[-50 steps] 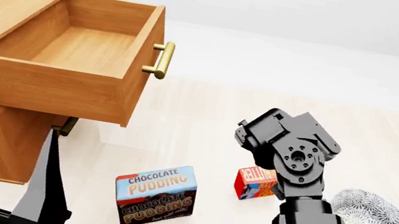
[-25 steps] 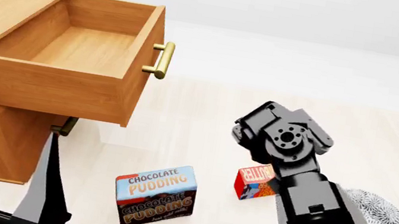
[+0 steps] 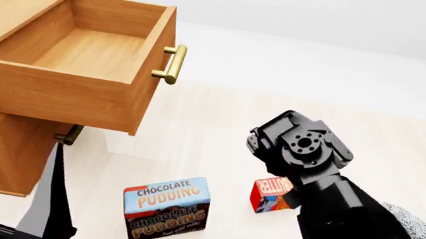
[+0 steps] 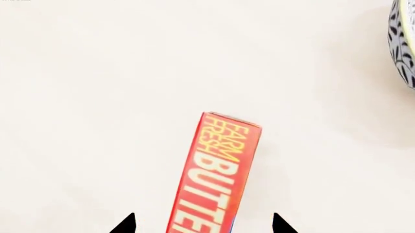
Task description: Put the butter at the back in the top drawer of the cabinet and close it.
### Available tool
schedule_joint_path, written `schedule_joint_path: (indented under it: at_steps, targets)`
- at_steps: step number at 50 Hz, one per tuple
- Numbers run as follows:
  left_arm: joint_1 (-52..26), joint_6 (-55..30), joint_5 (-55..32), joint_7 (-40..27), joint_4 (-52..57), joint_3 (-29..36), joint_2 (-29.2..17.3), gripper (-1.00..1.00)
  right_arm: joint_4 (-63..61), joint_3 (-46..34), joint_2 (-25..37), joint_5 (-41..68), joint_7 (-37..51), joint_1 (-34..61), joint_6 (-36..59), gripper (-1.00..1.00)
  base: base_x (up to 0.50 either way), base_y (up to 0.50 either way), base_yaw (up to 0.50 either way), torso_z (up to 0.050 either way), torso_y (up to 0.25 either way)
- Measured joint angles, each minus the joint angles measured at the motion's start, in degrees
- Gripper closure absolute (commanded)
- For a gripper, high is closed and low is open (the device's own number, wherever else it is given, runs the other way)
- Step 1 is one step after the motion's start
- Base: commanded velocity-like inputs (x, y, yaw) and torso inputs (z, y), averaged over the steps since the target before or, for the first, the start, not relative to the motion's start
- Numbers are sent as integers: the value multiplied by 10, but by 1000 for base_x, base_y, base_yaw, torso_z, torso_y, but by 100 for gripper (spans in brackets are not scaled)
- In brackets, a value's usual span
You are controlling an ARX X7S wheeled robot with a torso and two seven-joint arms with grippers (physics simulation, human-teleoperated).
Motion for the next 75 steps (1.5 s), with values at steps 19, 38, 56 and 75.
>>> schedule_joint_path:
  at_steps: [19,38,56,75]
  targets:
    - [-3,2,0,2,-10,3,3,-100,6,-279,5,268,-53,5,-42,-100,0,0,0,0,0]
    - [-3,3,3,2,-15,6,5,-100,7,-530,6,506,-99,15,-68,-100,0,0,0,0,0]
    - [-2,4,3,1,-19,5,6,-100,7,-629,5,594,-126,13,-77,-100,0,0,0,0,0]
    - [-1,4,3,1,-21,3,4,-100,7,-650,2,617,-151,4,-82,-100,0,0,0,0,0]
